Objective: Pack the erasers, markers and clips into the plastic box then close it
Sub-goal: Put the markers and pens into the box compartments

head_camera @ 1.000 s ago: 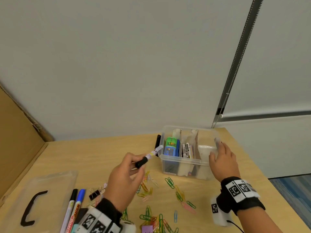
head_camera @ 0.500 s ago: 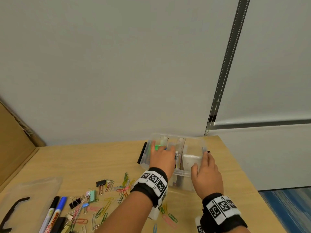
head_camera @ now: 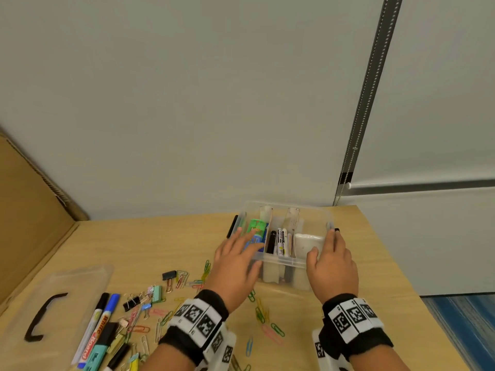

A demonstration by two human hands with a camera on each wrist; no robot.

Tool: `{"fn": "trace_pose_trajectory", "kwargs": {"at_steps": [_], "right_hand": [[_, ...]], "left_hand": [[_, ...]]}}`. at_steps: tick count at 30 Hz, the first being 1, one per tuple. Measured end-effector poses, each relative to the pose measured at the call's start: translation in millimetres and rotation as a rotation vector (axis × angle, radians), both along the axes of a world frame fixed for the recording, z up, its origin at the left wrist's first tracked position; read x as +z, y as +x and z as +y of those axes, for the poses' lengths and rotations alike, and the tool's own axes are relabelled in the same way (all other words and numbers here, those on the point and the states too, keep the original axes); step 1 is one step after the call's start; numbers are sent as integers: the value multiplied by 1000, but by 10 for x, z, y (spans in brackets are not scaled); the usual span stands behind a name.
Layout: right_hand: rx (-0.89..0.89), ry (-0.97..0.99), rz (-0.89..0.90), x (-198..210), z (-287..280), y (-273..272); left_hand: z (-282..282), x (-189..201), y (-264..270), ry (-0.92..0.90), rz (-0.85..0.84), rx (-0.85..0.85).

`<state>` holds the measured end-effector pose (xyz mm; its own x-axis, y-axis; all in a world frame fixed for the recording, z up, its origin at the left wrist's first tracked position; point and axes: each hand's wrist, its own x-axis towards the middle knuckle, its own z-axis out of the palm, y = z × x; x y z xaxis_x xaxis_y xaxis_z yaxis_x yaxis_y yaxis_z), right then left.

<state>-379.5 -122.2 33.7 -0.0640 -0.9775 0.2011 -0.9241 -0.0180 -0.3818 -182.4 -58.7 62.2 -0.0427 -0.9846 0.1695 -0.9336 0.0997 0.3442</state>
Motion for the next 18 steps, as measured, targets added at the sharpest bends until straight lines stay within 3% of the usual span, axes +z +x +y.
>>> {"fn": "trace_pose_trajectory", "kwargs": {"at_steps": [9,13,18], "right_hand": [[35,-181,65,40,131,97],[231,-316,-44,149,395,423],[581,-315,-66,116,825,1135]], "left_hand": [[950,-336,1002,28,114,180],[1197,-333,1572,30,50,380],[1464,-365,2252,186,-10,572]]}}
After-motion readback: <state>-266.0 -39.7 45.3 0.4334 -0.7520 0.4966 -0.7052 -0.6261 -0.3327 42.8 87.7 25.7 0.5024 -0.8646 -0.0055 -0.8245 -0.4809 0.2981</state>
